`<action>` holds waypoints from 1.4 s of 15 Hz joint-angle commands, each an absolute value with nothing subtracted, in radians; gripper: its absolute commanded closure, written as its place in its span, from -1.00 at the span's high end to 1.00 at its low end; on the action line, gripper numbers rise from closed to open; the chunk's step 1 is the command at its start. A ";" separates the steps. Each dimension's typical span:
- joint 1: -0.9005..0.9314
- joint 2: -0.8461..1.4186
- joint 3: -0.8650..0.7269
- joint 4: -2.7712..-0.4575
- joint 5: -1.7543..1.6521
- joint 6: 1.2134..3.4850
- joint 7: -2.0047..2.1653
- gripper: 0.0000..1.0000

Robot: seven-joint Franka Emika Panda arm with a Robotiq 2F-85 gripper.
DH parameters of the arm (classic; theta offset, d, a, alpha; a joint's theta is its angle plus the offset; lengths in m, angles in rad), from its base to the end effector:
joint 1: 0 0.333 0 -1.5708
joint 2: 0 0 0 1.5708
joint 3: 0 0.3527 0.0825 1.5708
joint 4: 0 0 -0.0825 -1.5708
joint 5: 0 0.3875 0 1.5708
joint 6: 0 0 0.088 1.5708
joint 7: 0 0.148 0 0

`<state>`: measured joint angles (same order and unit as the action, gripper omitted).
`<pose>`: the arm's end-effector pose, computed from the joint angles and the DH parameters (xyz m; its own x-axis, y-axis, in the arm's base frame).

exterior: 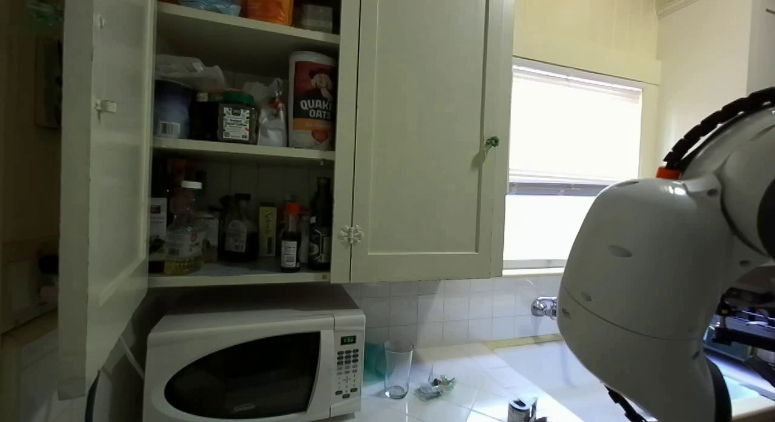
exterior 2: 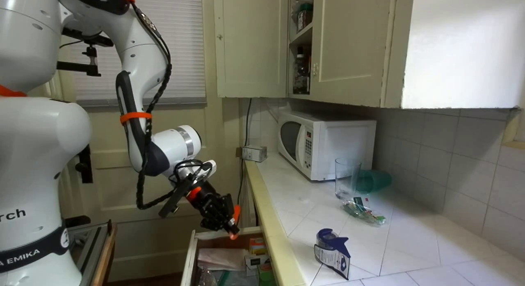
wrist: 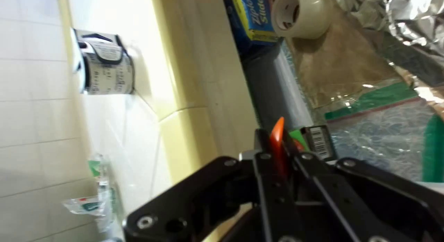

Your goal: Put the orange marker inside the glass on the counter

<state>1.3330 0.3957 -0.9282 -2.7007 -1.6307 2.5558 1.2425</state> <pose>0.3527 0.0868 0.1353 0.7207 0.6867 -0.0949 0.4713 -0.3850 0.7935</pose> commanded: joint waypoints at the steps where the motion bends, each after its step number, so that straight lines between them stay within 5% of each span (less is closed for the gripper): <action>1: 1.405 0.250 -0.998 -2.774 -1.681 2.384 1.410 -0.96; 8: 1.464 0.058 -1.202 -2.808 -1.930 2.149 1.717 -0.96; 11: 1.436 0.003 -1.348 -2.744 -2.157 2.290 1.702 -0.96; 12: 1.235 0.029 -1.068 -2.751 -2.053 2.160 1.676 -0.82; 13: 1.234 -0.004 -1.113 -2.748 -2.105 2.186 1.670 -0.82; 14: 1.432 0.065 -1.330 -2.733 -2.119 2.276 1.717 -0.82; 20: 1.424 -0.001 -1.358 -2.651 -2.193 2.185 1.667 -0.96; 21: 1.232 -0.053 -1.176 -2.627 -2.229 2.124 1.633 -0.96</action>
<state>1.4320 0.0197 -1.3419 -2.6913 -2.1466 2.2183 1.6946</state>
